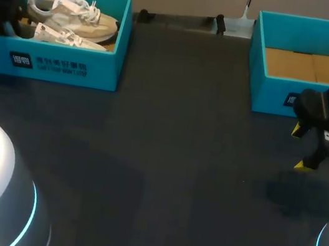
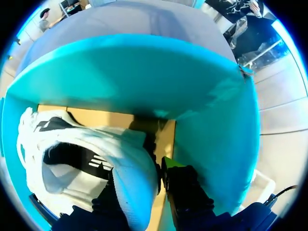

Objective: Take the shoe out of the shoebox, open the shoe tongue, remove and reinsert the insole, then place the shoe into the shoebox

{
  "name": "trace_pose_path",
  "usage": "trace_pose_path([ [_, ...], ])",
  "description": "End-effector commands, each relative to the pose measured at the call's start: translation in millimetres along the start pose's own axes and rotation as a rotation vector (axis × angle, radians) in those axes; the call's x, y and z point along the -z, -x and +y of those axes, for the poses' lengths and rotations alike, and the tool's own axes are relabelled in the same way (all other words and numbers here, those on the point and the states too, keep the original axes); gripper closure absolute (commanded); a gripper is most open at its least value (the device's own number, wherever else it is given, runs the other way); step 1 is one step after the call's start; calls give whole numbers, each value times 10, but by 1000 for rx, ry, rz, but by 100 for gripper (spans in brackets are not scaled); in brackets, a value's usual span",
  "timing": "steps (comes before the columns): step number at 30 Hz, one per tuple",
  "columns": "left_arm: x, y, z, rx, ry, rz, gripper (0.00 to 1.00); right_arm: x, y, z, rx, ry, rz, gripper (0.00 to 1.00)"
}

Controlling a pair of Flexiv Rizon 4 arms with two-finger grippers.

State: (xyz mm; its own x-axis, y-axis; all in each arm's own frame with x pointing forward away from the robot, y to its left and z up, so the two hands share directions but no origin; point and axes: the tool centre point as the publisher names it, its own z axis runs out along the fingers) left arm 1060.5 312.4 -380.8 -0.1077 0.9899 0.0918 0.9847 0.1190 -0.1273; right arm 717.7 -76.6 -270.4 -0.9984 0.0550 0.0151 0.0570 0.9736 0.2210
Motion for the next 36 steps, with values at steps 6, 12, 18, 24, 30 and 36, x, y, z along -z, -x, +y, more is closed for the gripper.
trace_pose_path([
  [6, 160, -28, 80, 73, -30, -1, 100, -3, -6, -2, 0, -1, -1, 0],
  [12, 252, 0, 28, 118, -27, 6, 100, -3, -6, -2, 0, -1, -1, 0],
  [18, 389, -36, 23, 135, -12, -18, 100, -3, -6, -2, 0, -1, -1, 0],
  [24, 600, -94, -6, 153, -2, -39, 100, -3, -6, -2, 0, -1, -1, 0],
  [30, 964, -140, -100, 170, 42, -46, 100, -3, -6, -2, 0, -1, -1, 0],
  [36, 1291, -143, -203, 172, 64, -37, 100, -3, -6, -2, 0, -1, -1, 0],
])
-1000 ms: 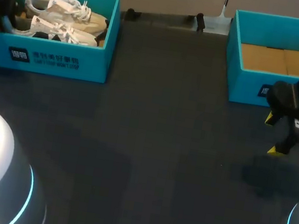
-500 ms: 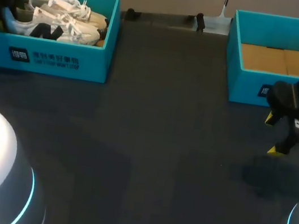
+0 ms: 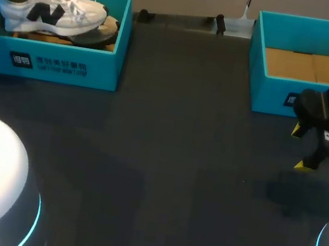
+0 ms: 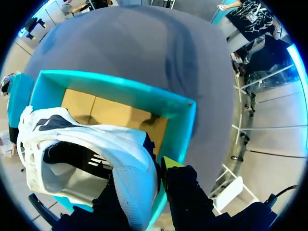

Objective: Take the shoe out of the shoebox, open the shoe tongue, remove and reinsert the insole, then place the shoe into the shoebox

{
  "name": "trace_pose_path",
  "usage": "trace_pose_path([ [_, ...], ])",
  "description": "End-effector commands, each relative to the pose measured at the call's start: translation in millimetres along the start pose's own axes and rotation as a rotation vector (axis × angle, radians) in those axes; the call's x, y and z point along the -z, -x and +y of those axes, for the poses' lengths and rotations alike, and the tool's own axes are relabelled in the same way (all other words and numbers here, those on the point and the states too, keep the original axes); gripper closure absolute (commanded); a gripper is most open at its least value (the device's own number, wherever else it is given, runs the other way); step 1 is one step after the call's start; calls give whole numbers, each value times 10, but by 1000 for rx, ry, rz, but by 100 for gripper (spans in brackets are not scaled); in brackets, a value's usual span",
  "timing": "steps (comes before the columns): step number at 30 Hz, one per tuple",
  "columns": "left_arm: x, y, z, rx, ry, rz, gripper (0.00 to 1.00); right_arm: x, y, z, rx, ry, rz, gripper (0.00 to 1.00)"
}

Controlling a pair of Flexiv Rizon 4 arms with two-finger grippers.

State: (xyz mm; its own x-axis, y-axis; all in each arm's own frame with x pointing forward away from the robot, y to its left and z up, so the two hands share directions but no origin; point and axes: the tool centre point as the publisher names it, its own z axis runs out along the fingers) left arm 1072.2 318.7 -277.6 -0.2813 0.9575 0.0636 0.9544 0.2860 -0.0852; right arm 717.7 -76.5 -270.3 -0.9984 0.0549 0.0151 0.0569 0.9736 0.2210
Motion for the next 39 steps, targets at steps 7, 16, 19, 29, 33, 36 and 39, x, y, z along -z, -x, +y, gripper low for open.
trace_pose_path([
  [7, 583, -32, -415, -14, 51, 9, 100, -3, -6, -2, -1, -1, -1, 0],
  [16, 963, -37, -1027, -15, 83, 6, 100, -3, -6, -2, -1, -1, -1, 0],
  [19, 1052, 26, -1267, -10, 103, 16, 100, -3, -6, -2, -1, -1, -1, 0],
  [29, 1065, 348, -2191, -10, 142, 47, 100, -3, -6, -2, -1, -1, -1, 0],
  [33, 1014, 481, -2458, -17, 170, 51, 100, -3, -6, -2, -1, -1, -1, 0],
  [36, 953, 614, -2680, -20, 179, 59, 100, -3, -6, -2, -1, -1, -1, 0],
  [39, 896, 726, -2871, -35, 177, 66, 100, -3, -6, -2, -1, -1, -1, 0],
])
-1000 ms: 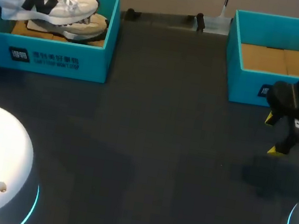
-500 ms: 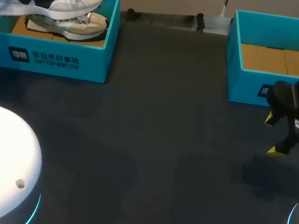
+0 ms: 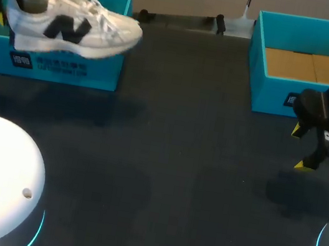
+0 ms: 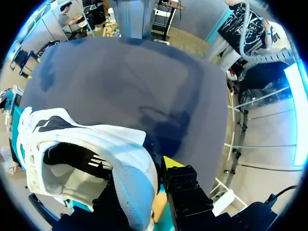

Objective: Take the shoe out of the shoebox, open the shoe tongue, remove and reinsert the insole, then place the shoe into the shoebox

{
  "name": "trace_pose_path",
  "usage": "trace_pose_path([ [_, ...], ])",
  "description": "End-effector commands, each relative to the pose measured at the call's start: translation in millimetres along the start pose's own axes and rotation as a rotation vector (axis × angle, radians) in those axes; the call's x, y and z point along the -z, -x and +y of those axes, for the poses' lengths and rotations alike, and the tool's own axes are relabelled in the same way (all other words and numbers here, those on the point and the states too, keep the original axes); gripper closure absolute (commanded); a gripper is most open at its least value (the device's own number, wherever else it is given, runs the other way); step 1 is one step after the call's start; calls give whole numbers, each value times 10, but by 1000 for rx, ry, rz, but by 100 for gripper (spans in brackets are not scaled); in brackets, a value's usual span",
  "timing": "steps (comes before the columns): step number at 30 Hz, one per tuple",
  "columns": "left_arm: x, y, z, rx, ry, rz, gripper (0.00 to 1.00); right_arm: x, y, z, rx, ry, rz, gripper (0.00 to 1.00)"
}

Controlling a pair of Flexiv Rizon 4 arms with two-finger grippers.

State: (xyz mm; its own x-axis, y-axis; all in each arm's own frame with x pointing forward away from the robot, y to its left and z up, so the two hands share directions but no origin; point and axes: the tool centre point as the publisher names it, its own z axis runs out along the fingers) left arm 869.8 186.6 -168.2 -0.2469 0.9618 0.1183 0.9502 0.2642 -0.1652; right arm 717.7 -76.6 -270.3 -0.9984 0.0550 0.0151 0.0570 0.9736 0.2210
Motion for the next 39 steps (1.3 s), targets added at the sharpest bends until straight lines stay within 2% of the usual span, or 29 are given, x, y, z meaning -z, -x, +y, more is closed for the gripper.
trace_pose_path([
  [1, -86, 157, -522, -10, 248, 14, 100, -3, -6, -2, 0, -1, -1, 0],
  [6, -134, 403, -809, -25, 209, 19, 100, -3, -6, -2, 0, -1, -1, 0],
  [20, -134, 403, -809, -25, 209, 19, 100, -3, -6, -2, 0, -1, -1, 0],
  [28, -353, 778, -1330, -89, 165, 3, 100, -3, -6, -2, 0, -1, -1, 0],
  [32, -496, 985, -1597, -138, 189, 23, 100, -3, -6, -2, 0, -1, -1, 0],
  [39, -709, 1279, -1933, -194, 171, 13, 100, -3, -6, -2, 0, -1, -1, 0],
])
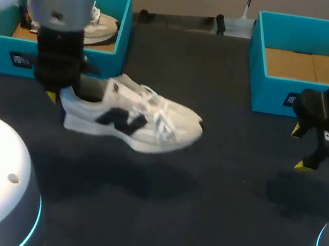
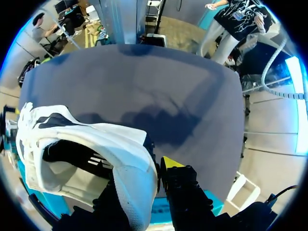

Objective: Take the shoe out of the shoebox, open the shoe tongue, remove and reinsert the insole, then place the shoe into the shoebox

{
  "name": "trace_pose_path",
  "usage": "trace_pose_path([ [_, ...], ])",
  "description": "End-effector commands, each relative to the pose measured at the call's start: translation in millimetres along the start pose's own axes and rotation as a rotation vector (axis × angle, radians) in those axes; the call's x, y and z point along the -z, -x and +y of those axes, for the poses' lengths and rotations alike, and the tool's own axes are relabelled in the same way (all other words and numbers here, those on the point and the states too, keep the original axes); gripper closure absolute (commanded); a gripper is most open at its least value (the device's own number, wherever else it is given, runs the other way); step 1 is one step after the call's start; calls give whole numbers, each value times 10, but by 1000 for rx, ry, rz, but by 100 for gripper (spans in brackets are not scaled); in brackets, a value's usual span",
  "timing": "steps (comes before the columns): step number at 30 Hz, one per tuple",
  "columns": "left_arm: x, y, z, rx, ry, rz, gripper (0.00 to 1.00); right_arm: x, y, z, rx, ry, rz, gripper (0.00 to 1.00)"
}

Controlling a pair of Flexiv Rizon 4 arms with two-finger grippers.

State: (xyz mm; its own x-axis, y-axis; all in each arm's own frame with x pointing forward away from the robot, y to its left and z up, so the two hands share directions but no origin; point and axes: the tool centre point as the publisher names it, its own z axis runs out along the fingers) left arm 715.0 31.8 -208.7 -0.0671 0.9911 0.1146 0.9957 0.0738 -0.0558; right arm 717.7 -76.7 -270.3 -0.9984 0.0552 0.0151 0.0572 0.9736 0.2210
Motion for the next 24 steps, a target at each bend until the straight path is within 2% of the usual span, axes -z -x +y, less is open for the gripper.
trace_pose_path([
  [1, -146, 200, -146, -12, 37, -2, 100, -3, -6, -1, 0, -1, -1, 0],
  [3, -214, 294, -214, -42, 30, -6, 100, -3, -6, -1, 0, -1, -1, 0],
  [16, -214, 294, -214, -42, 30, -6, 100, -3, -6, -1, 0, -1, -1, 0],
  [19, -412, 506, -298, -54, 57, 46, 100, -3, -6, -1, 0, -1, -1, 0],
  [24, -611, 752, -360, -80, 55, 27, 100, -3, -6, -1, 0, -1, -1, 0],
])
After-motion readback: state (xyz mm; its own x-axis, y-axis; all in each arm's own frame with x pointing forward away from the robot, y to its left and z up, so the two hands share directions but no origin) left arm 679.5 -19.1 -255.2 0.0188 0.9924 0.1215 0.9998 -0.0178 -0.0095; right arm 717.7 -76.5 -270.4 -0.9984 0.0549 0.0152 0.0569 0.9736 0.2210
